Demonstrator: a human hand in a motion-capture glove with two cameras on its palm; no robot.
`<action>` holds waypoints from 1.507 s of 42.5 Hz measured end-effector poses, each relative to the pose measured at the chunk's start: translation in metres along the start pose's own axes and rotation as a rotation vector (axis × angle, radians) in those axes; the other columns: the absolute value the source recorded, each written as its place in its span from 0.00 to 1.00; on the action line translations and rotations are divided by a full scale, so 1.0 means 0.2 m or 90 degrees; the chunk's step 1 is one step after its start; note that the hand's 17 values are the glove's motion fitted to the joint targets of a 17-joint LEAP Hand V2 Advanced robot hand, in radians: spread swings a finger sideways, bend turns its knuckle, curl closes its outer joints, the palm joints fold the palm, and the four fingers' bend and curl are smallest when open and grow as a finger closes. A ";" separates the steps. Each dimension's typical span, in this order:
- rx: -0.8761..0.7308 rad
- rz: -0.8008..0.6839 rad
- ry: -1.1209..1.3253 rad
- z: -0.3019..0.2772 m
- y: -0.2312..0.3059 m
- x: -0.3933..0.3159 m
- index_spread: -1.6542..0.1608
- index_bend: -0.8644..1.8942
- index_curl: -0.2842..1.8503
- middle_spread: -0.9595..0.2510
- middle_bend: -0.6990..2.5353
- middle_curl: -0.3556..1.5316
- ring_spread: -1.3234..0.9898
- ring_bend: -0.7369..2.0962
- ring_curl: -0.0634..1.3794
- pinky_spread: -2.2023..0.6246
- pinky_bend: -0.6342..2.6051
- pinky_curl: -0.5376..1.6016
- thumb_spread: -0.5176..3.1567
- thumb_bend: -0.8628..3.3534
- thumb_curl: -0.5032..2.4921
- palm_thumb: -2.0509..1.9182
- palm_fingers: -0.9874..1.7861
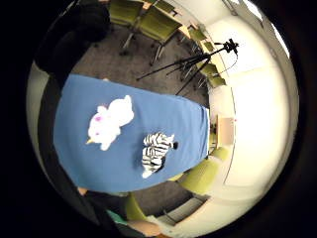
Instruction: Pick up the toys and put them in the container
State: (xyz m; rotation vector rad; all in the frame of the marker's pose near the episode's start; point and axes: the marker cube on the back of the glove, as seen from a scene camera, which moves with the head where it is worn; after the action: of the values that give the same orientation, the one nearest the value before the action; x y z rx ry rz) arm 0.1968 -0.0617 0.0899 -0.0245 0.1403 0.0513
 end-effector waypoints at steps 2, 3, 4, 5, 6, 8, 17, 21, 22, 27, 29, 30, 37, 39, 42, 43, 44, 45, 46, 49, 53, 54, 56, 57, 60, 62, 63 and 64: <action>-0.008 0.009 -0.005 0.07 -0.01 0.04 0.76 0.41 0.38 0.70 0.33 0.39 0.44 0.43 0.20 0.75 0.42 0.41 0.39 0.17 0.19 0.47 0.40; -0.012 0.014 -0.008 0.12 -0.01 0.07 0.76 0.41 0.38 0.69 0.33 0.40 0.44 0.43 0.20 0.75 0.42 0.41 0.39 0.17 0.19 0.47 0.40; -0.018 0.019 -0.011 0.16 -0.02 0.09 0.76 0.41 0.38 0.69 0.33 0.39 0.44 0.43 0.20 0.75 0.42 0.41 0.39 0.17 0.19 0.47 0.40; -0.025 0.023 -0.016 0.21 -0.02 0.11 0.76 0.41 0.38 0.69 0.33 0.39 0.44 0.42 0.20 0.75 0.42 0.41 0.39 0.17 0.19 0.47 0.40; -0.033 0.028 -0.020 0.26 -0.02 0.13 0.76 0.41 0.38 0.69 0.33 0.39 0.44 0.42 0.20 0.75 0.42 0.41 0.39 0.17 0.19 0.47 0.39; -0.051 0.038 -0.028 0.36 -0.03 0.17 0.76 0.41 0.38 0.69 0.32 0.39 0.44 0.41 0.19 0.75 0.42 0.41 0.39 0.17 0.19 0.47 0.39; -0.115 0.065 -0.046 0.71 -0.05 0.25 0.76 0.40 0.38 0.68 0.31 0.39 0.44 0.39 0.19 0.75 0.43 0.41 0.39 0.17 0.19 0.47 0.38; -0.142 0.063 -0.047 0.82 -0.05 0.26 0.76 0.40 0.38 0.68 0.30 0.39 0.44 0.38 0.19 0.75 0.43 0.41 0.39 0.17 0.19 0.47 0.37; -0.148 0.062 -0.051 0.84 -0.04 0.26 0.75 0.39 0.38 0.68 0.29 0.39 0.44 0.38 0.19 0.75 0.43 0.41 0.39 0.17 0.19 0.47 0.37; -0.177 0.045 -0.074 0.95 0.01 0.23 0.75 0.39 0.38 0.69 0.29 0.39 0.44 0.36 0.19 0.76 0.43 0.41 0.39 0.17 0.19 0.46 0.36; -0.179 0.038 -0.081 0.98 0.04 0.21 0.75 0.39 0.38 0.69 0.29 0.39 0.45 0.36 0.19 0.76 0.43 0.41 0.39 0.17 0.19 0.46 0.36; -0.175 0.035 -0.085 0.99 0.05 0.21 0.75 0.39 0.38 0.69 0.29 0.39 0.45 0.35 0.18 0.76 0.43 0.41 0.39 0.17 0.19 0.46 0.36; -0.110 0.014 -0.102 0.98 0.16 0.15 0.72 0.45 0.39 0.69 0.26 0.37 0.46 0.34 0.17 0.76 0.45 0.41 0.39 0.18 0.19 0.47 0.44; -0.091 0.009 -0.102 0.97 0.19 0.13 0.72 0.46 0.39 0.69 0.26 0.37 0.46 0.35 0.18 0.75 0.45 0.41 0.39 0.18 0.19 0.48 0.47; -0.075 0.002 -0.100 0.96 0.24 0.11 0.72 0.48 0.40 0.69 0.26 0.36 0.45 0.37 0.19 0.74 0.45 0.41 0.40 0.18 0.20 0.49 0.50; -0.071 0.001 -0.100 0.96 0.26 0.10 0.72 0.48 0.40 0.68 0.26 0.36 0.45 0.38 0.19 0.74 0.45 0.41 0.40 0.19 0.20 0.49 0.51; -0.069 0.000 -0.100 0.96 0.27 0.09 0.72 0.48 0.40 0.68 0.27 0.36 0.44 0.39 0.20 0.73 0.44 0.41 0.40 0.19 0.20 0.49 0.53; -0.066 0.000 -0.100 0.95 0.29 0.08 0.72 0.49 0.41 0.68 0.26 0.36 0.44 0.40 0.21 0.73 0.44 0.41 0.41 0.19 0.20 0.50 0.54; -0.062 0.001 -0.099 0.95 0.30 0.07 0.72 0.50 0.41 0.68 0.26 0.36 0.44 0.41 0.21 0.73 0.44 0.41 0.41 0.19 0.20 0.50 0.54; -0.044 0.003 -0.090 0.95 0.36 0.04 0.73 0.50 0.41 0.67 0.27 0.36 0.43 0.43 0.22 0.72 0.43 0.41 0.42 0.20 0.21 0.51 0.56; -0.011 0.016 -0.077 0.93 0.43 0.01 0.73 0.49 0.42 0.66 0.29 0.37 0.42 0.47 0.25 0.71 0.41 0.40 0.43 0.20 0.22 0.52 0.59; -0.001 0.017 -0.074 0.92 0.44 0.00 0.73 0.47 0.41 0.65 0.30 0.38 0.41 0.48 0.25 0.70 0.41 0.40 0.44 0.21 0.22 0.53 0.61; 0.021 0.017 -0.065 0.91 0.46 -0.01 0.73 0.46 0.41 0.64 0.31 0.38 0.41 0.49 0.26 0.70 0.42 0.40 0.45 0.22 0.23 0.55 0.63; 0.030 0.017 -0.060 0.90 0.46 -0.01 0.73 0.45 0.41 0.64 0.32 0.39 0.41 0.49 0.26 0.69 0.42 0.40 0.46 0.22 0.24 0.55 0.65; 0.041 0.014 -0.043 0.87 0.46 -0.03 0.73 0.42 0.39 0.62 0.34 0.40 0.40 0.51 0.27 0.66 0.44 0.40 0.47 0.23 0.25 0.58 0.74; 0.029 0.008 -0.036 0.86 0.45 -0.02 0.73 0.42 0.40 0.60 0.36 0.41 0.40 0.54 0.29 0.65 0.44 0.41 0.46 0.24 0.27 0.60 0.80; 0.019 0.005 -0.035 0.85 0.45 -0.02 0.73 0.42 0.40 0.59 0.36 0.42 0.40 0.55 0.30 0.65 0.44 0.41 0.45 0.24 0.27 0.61 0.80; 0.009 0.002 -0.035 0.85 0.44 -0.02 0.73 0.42 0.41 0.58 0.38 0.43 0.39 0.57 0.31 0.64 0.44 0.41 0.45 0.25 0.28 0.62 0.84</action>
State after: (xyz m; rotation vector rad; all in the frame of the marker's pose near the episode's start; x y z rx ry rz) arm 0.2117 0.0303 0.2563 -0.0093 0.0854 0.0538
